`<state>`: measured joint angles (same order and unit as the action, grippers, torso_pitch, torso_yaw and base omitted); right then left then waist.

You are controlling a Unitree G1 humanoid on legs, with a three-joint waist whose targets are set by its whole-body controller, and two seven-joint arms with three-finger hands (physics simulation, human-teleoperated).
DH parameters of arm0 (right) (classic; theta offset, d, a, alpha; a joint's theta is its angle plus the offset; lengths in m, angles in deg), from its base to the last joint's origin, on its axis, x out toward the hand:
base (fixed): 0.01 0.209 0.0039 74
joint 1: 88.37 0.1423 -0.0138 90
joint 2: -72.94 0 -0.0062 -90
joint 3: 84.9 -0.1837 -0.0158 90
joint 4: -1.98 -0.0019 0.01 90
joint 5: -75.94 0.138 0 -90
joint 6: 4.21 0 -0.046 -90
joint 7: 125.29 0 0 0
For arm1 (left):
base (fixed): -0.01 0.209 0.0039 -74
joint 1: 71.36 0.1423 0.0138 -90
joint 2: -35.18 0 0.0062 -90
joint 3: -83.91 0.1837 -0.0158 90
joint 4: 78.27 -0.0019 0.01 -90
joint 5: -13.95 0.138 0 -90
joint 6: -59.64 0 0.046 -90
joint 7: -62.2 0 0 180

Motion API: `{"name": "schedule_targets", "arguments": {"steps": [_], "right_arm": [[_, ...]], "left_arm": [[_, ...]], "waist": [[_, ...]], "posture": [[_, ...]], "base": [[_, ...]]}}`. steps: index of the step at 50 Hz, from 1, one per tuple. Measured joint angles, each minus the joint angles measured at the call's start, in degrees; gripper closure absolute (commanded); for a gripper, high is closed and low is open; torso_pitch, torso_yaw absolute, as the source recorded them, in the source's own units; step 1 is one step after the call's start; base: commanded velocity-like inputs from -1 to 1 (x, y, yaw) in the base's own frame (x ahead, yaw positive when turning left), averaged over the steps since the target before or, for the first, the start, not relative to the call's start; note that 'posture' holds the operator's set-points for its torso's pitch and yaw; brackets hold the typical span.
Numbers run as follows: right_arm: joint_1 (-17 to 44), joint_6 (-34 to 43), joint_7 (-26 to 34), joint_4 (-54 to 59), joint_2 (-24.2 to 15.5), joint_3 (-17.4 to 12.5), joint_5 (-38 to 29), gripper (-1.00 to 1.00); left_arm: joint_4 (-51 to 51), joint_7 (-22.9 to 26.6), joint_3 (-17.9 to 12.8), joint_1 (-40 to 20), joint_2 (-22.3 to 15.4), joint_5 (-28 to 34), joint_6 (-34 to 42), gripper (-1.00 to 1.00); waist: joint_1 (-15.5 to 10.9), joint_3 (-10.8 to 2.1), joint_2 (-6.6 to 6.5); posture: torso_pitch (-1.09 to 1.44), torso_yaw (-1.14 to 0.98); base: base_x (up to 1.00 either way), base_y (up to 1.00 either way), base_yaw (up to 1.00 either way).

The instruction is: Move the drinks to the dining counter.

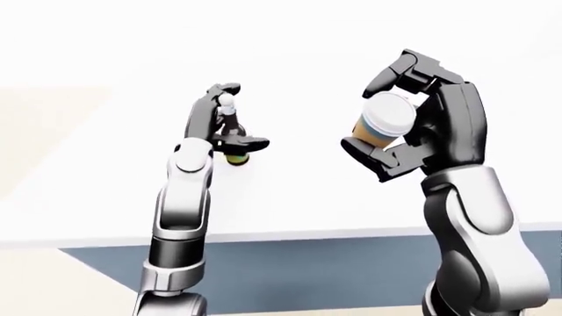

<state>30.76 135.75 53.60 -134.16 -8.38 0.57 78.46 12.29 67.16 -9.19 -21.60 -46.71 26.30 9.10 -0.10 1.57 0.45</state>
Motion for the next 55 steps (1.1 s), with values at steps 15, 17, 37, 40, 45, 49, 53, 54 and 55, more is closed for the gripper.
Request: {"name": "schedule_targets", "arguments": {"steps": [15,17,37,40,45,49,53,54,55], "right_arm": [[4.6,-1.6,0.0,7.4,0.1,1.0,-1.6,1.00],[4.7,-3.5,0.3,11.1,-0.1,0.9,-1.9,1.00],[7.3,-16.5,0.7,31.9,7.9,8.0,-11.4,1.00],[5.2,-19.5,0.7,33.8,9.5,8.8,-12.5,1.00],[4.1,-22.9,0.7,37.7,9.6,7.8,-12.8,1.00],[3.7,-25.6,0.1,40.2,9.3,7.1,-12.9,1.00],[3.6,-27.4,-0.2,42.8,9.1,7.3,-13.2,1.00],[3.6,-27.9,-0.3,43.8,9.1,7.3,-13.3,1.00],[3.5,-28.3,-0.4,44.7,9.1,7.2,-13.4,1.00]], "left_arm": [[19.9,1.9,-3.3,8.6,-2.6,-2.5,7.6,-1.00],[21.9,2.2,-3.6,9.7,-2.9,-2.9,8.1,-1.00],[41.6,4.0,-3.5,13.1,-4.0,-2.5,20.0,-1.00],[42.0,4.6,-3.5,13.4,-3.6,-2.0,19.8,-1.00],[41.5,5.0,-4.1,12.9,-3.5,-1.6,20.3,-1.00],[40.9,4.7,-3.7,13.2,-3.3,-1.3,19.6,-1.00],[41.0,4.9,-3.2,13.2,-2.9,-1.1,19.4,-1.00],[40.9,4.9,-3.2,13.2,-2.8,-1.0,19.2,-1.00],[40.9,4.9,-3.1,13.2,-2.8,-1.0,19.1,-1.00]], "waist": [[0.2,-0.01,-0.38],[0.2,-0.06,-0.39],[0.1,0.24,-0.92],[0.1,0.17,-0.97],[0.0,0.33,-0.97],[0.1,0.19,-0.91],[0.1,0.05,-0.86],[0.1,0.00,-0.85],[0.1,-0.02,-0.84]], "posture": [[0.00,0.00],[0.00,0.00],[0.00,0.00],[0.00,0.00],[0.00,0.00],[0.00,0.00],[0.00,0.00],[0.00,0.00],[0.00,0.00]], "base": [[0.00,0.00,0.00],[0.00,0.00,0.00],[0.00,0.00,0.00],[0.00,0.00,0.00],[0.00,0.00,0.00],[0.00,0.00,0.00],[0.00,0.00,0.00],[0.00,0.00,0.00],[0.00,0.00,0.00]]}}
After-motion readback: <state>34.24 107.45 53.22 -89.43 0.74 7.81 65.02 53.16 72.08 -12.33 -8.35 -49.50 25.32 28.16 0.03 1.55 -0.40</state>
